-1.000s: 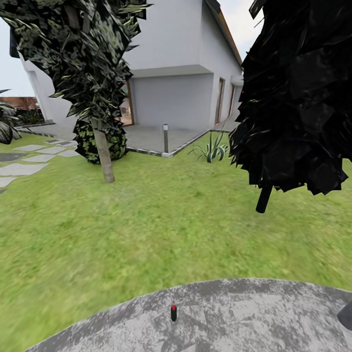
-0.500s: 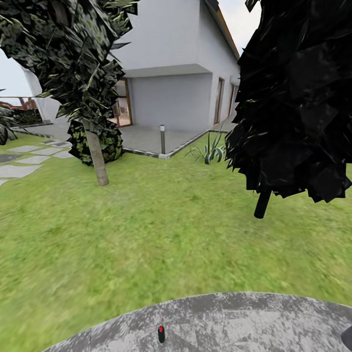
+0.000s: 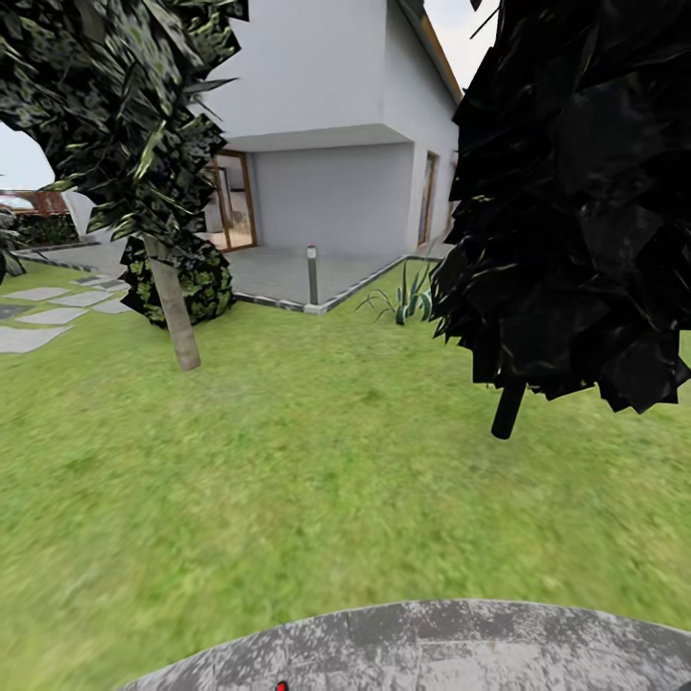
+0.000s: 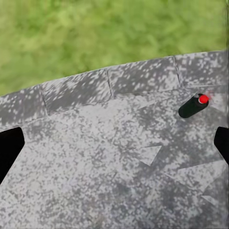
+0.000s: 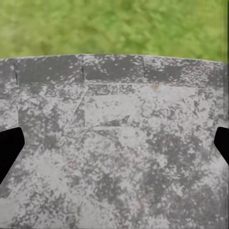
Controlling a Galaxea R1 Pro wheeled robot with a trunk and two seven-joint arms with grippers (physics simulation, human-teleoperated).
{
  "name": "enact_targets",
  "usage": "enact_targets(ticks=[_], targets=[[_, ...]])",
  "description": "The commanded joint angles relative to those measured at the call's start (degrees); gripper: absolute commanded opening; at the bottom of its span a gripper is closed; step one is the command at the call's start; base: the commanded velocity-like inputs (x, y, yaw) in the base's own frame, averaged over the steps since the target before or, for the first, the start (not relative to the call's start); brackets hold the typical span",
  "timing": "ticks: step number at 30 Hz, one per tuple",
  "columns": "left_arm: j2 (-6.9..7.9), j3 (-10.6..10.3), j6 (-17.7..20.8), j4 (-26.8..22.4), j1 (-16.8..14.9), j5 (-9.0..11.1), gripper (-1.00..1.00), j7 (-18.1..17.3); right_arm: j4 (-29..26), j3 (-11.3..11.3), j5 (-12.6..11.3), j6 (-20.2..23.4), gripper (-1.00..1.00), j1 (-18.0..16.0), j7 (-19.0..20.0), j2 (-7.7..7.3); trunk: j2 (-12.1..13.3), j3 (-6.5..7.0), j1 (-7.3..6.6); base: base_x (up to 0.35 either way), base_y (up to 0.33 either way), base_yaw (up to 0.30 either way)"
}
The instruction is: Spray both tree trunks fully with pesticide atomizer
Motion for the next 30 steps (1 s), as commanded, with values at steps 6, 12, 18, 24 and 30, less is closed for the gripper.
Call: enact_targets(ticks=[6, 12, 18, 24, 30], targets=[[0.0, 0.0, -0.2, 0.0, 0.0, 0.5, 1.0, 0.0, 0.1, 0.0, 0.0, -0.1, 1.0, 0.0, 0.0, 0.02, 0.0, -0.05, 0.02, 0.228, -0.263, 0.02], [0.0, 0.0, -0.2, 0.0, 0.0, 0.6, 1.0, 0.0, 0.1, 0.0, 0.0, -0.1, 1.0, 0.0, 0.0, 0.03, 0.0, -0.05, 0.02, 0.221, -0.265, 0.143], [0.0, 0.0, -0.2, 0.0, 0.0, 1.2, 1.0, 0.0, 0.1, 0.0, 0.0, -0.1, 1.0, 0.0, 0.0, 0.03, 0.0, -0.05, 0.02, 0.214, -0.268, 0.255], [0.0, 0.0, -0.2, 0.0, 0.0, 1.2, 1.0, 0.0, 0.1, 0.0, 0.0, -0.2, 1.0, 0.0, 0.0, 0.03, 0.0, -0.05, 0.02, 0.188, -0.27, 0.274], [0.0, 0.0, -0.2, 0.0, 0.0, 1.4, 1.0, 0.0, 0.1, 0.0, 0.0, -0.2, 1.0, 0.0, 0.0, 0.03, 0.0, -0.05, 0.02, 0.118, -0.272, 0.222]])
